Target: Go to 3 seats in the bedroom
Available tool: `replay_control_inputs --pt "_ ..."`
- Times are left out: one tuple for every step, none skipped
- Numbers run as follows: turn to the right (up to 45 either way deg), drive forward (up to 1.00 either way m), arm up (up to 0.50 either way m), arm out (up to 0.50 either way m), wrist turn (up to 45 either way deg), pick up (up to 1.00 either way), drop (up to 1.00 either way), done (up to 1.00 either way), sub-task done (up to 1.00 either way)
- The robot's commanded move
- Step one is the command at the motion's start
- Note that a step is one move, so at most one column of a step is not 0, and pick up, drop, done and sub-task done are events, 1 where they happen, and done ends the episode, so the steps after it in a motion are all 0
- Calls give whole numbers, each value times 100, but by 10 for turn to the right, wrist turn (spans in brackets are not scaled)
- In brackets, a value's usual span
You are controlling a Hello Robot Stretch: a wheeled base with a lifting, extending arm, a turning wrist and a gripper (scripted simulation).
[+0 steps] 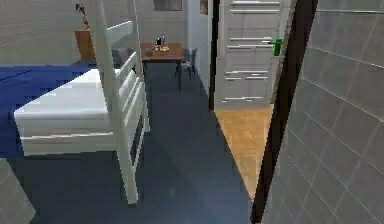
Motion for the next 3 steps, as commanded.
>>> replay_control_inputs --pt "0 100 0 0 0 0 0 0 0" --pt "30 0 0 0 0 0 0 0 0" --pt "0 55 0 0 0 0 0 0 0"
